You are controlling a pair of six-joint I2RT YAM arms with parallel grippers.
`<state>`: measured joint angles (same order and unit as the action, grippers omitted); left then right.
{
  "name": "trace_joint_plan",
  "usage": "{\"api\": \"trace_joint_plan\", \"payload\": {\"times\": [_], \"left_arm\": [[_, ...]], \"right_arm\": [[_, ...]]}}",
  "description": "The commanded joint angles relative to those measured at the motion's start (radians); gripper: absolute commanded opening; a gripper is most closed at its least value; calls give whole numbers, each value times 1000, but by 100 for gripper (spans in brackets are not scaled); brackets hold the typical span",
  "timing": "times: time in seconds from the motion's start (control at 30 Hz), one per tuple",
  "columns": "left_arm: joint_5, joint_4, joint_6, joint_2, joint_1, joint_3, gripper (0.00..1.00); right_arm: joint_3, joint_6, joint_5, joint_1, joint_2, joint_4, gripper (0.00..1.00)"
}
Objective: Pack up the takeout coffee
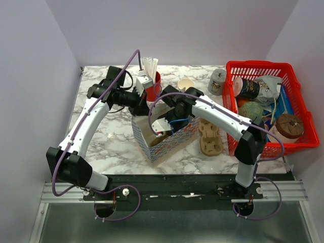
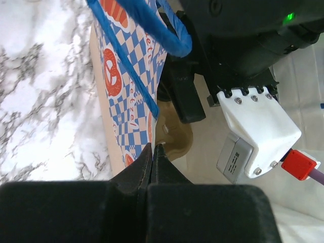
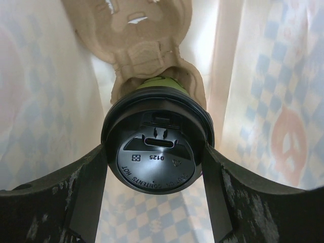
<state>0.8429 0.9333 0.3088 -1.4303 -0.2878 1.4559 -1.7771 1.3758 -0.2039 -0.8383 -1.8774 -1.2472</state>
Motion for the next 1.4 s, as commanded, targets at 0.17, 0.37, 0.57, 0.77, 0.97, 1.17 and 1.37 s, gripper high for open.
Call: {"api": "trace_joint_plan", "payload": {"times": [0.17,0.37,0.57,0.77,0.97,1.17,1.37], "left_arm": [[99,33,56,37,-59,3,0],[85,-11,18,79,-67,-42,22],[64,-20,-14,94,-67,-49,38],[50,-36,-39,100,-67,-52,41],[24,-34,-27,113,-67,-69,43],[7,-39,-4,123,-68,-81,47],[25,-53,29,145,-68,-88,58]], "right_arm": [[154,-234,4,-70,100,-9,1],[267,-317,20,-87,155,78,0],[338,-365,29,-96,164,150,0],[410,-366,41,-97,170,198,0],[467,-385,38,-97,196,224,0],[528,-394,67,-96,241,276,1],[535,-406,70,-97,293,321,26]]}}
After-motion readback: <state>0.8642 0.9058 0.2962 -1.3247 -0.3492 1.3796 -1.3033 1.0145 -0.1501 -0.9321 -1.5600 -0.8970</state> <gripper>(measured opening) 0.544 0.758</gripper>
